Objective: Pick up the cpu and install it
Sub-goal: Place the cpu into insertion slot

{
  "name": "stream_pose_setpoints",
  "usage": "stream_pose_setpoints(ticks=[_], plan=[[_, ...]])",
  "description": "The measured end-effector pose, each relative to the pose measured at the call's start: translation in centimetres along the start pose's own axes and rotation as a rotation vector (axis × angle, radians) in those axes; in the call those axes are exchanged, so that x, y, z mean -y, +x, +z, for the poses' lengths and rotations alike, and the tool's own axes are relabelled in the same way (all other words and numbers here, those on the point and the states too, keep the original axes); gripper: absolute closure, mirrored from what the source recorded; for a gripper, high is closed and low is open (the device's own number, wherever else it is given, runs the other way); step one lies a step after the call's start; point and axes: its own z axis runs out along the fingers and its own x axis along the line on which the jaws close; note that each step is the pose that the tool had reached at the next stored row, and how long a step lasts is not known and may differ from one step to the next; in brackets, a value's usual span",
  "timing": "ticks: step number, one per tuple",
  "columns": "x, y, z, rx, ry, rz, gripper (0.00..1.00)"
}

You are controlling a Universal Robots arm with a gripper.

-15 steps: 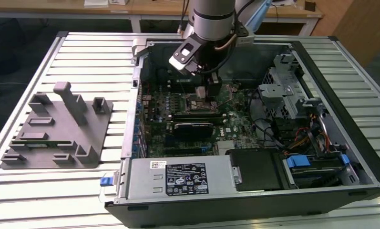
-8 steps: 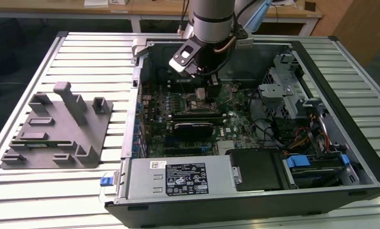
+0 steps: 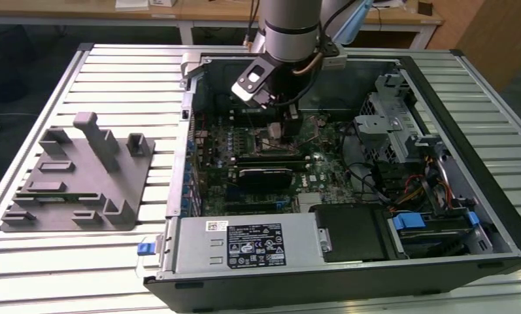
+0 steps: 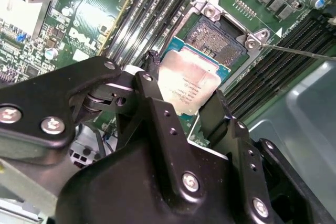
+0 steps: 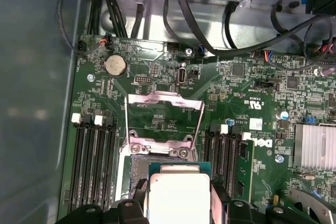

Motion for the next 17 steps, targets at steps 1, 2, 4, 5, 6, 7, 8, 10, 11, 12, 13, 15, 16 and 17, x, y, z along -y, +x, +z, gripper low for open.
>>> stream_pose_setpoints(ticks=[1,2,4,5,6,7,8,10,11,12,13,15,16,17], plan=[[0.00,0.01,0.10,0.0006,0.0002,0.005,0.45],[0.01,0.06,0.18,0.0015,0.0003,0.010,0.45],[0.00,0.20,0.31,0.0049,0.0008,0.016,0.45],[0.00,0.29,0.38,0.0073,0.0010,0.018,0.45],[0.00,0.39,0.44,0.0104,0.0012,0.020,0.45],[-0.01,0.50,0.50,0.0142,0.0015,0.021,0.45],[-0.01,0.61,0.58,0.0193,0.0020,0.022,0.45],[-0.01,0.79,0.73,0.0285,0.0030,0.023,0.45],[-0.01,0.82,0.81,0.0297,0.0032,0.023,0.45],[-0.01,0.83,0.87,0.0298,0.0034,0.023,0.45],[-0.01,0.84,0.94,0.0299,0.0035,0.023,0.45],[0.02,0.84,1.06,0.0287,0.0035,0.023,0.45],[0.04,0.84,1.12,0.0272,0.0034,0.023,0.45],[0.07,0.84,1.18,0.0247,0.0034,0.023,0.45]])
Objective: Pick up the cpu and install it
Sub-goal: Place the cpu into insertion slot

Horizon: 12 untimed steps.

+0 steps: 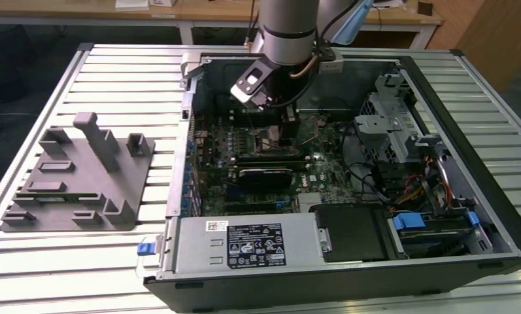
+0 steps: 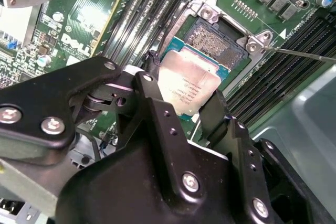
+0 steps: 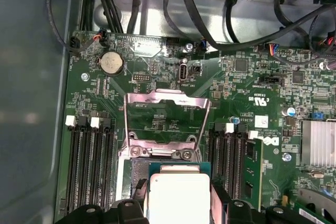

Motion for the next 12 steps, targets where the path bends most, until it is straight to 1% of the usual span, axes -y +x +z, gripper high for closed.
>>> stream_pose_setpoints(ticks=[2,8,12], plan=[[0.08,0.01,0.09,-0.0037,-0.0003,0.000,0.45],[0.12,0.02,0.13,-0.0039,-0.0003,0.000,0.45],[0.18,0.12,0.28,-0.0039,-0.0003,0.000,0.45]])
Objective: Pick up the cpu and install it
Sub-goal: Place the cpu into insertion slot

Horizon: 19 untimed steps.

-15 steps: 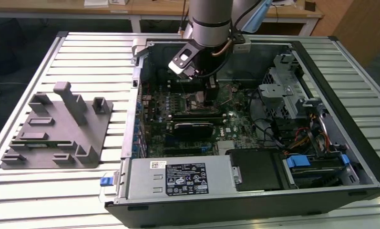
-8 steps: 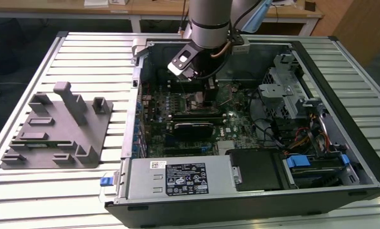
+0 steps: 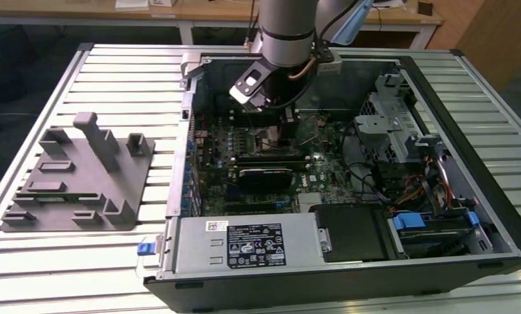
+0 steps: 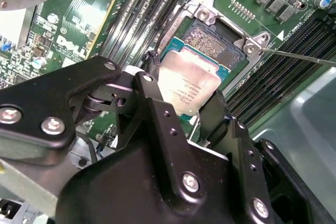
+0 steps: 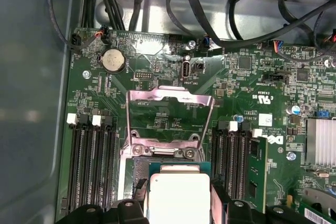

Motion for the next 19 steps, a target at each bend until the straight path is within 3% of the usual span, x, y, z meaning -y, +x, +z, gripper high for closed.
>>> stream_pose_setpoints(ticks=[19], plan=[[0.11,0.21,0.93,0.0000,0.0000,0.000,0.45]])
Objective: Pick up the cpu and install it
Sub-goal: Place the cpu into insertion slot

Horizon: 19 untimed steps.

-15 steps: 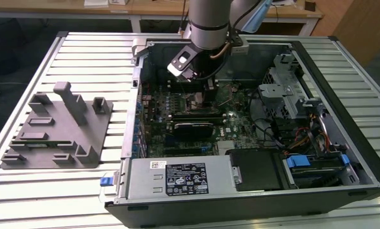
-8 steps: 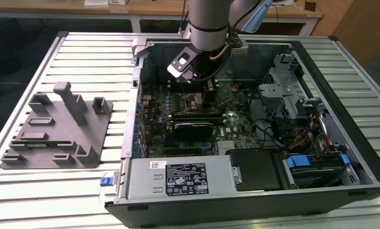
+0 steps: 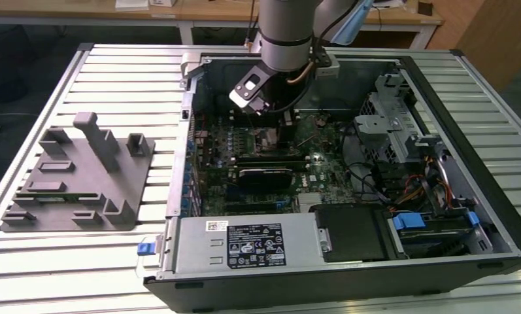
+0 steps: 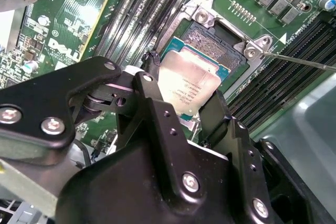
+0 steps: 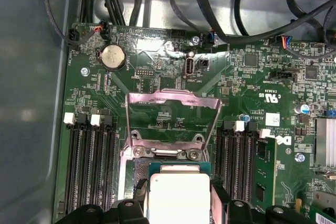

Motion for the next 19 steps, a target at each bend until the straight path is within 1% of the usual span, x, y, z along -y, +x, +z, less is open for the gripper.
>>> stream_pose_setpoints(ticks=[13,19], plan=[[0.06,0.48,0.41,0.0001,0.0000,0.000,0.45],[0.15,0.57,0.77,0.0001,0.0001,0.000,0.45]])
